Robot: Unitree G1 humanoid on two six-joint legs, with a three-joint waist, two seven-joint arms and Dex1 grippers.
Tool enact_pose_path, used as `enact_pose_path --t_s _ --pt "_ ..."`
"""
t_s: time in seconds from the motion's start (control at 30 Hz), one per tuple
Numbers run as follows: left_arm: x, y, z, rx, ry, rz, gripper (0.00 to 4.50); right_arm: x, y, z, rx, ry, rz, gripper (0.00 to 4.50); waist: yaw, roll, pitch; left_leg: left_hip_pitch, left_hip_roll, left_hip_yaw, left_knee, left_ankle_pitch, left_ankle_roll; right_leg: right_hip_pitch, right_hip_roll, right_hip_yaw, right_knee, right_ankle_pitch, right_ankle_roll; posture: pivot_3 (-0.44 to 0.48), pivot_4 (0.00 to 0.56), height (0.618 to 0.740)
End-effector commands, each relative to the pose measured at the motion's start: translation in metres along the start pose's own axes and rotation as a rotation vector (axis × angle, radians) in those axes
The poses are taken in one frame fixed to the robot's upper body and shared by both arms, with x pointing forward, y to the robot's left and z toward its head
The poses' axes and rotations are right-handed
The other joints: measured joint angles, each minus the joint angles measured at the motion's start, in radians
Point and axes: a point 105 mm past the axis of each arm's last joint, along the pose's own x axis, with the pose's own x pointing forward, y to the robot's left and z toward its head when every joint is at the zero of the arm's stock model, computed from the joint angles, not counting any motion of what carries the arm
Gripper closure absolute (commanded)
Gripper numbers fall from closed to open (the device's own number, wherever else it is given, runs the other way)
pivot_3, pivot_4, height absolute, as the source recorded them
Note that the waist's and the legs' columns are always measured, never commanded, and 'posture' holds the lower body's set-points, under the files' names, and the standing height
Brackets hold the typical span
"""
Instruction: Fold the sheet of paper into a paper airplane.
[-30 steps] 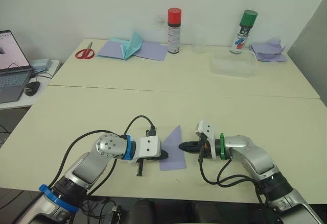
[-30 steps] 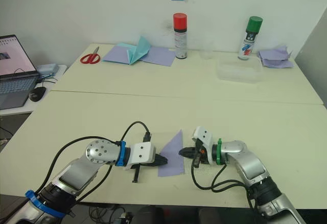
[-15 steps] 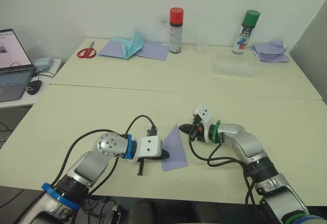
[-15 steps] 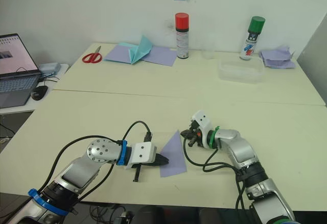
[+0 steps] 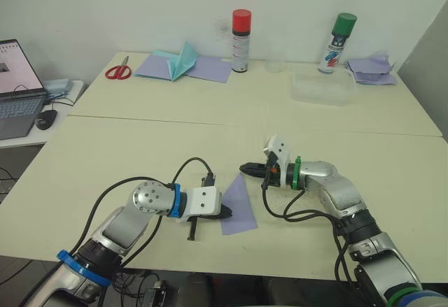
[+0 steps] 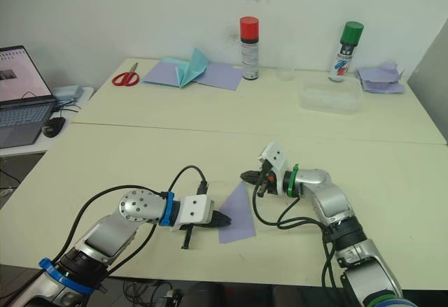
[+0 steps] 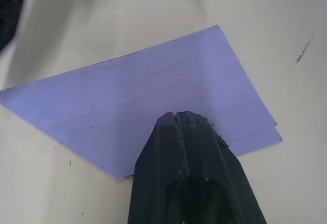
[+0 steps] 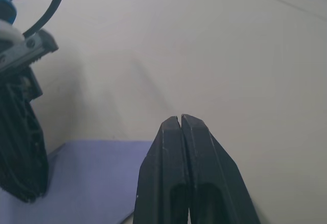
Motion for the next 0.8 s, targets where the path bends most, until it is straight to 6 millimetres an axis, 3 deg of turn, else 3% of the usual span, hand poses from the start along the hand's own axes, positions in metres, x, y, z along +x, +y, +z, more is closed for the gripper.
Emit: enact_pose_path --t_s 0.03,0.2,0.5,0.8 --pt "0.003 -0.01 -0.035 -0.091 0.126 -0.026 4.5 -0.002 0.005 -0.018 -0.042 0.104 0.021 4.47 0.001 0.0 0.0 0.0 0.0 0.0 0.0 0.0 0.0 0.0 0.0 0.0 0.0 0.0 0.0 0.0 0.15 0.74" --pt "0.002 -0.01 -0.035 -0.092 0.127 -0.024 4.5 -0.014 0.021 -0.037 -0.044 0.166 0.088 4.47 0.001 0.0 -0.001 0.0 0.0 0.0 0.0 0.0 0.0 0.0 0.0 0.0 0.0 -0.001 0.001 0.0 0.15 0.74" --pt "0.003 -0.006 -0.037 -0.09 0.127 -0.02 4.5 -0.047 0.077 -0.064 0.02 0.275 0.312 4.47 0.002 0.0 -0.003 0.001 0.0 -0.001 0.0 0.0 0.0 0.001 0.0 0.0 -0.001 -0.002 0.002 0.0 0.15 0.74" --pt "0.003 -0.006 -0.038 -0.09 0.125 -0.021 4.5 -0.06 0.094 -0.059 0.07 0.279 0.375 4.47 0.002 0.0 -0.004 0.001 0.0 -0.001 -0.001 0.0 0.0 0.001 0.0 0.0 -0.001 -0.003 0.002 0.0 0.15 0.74"
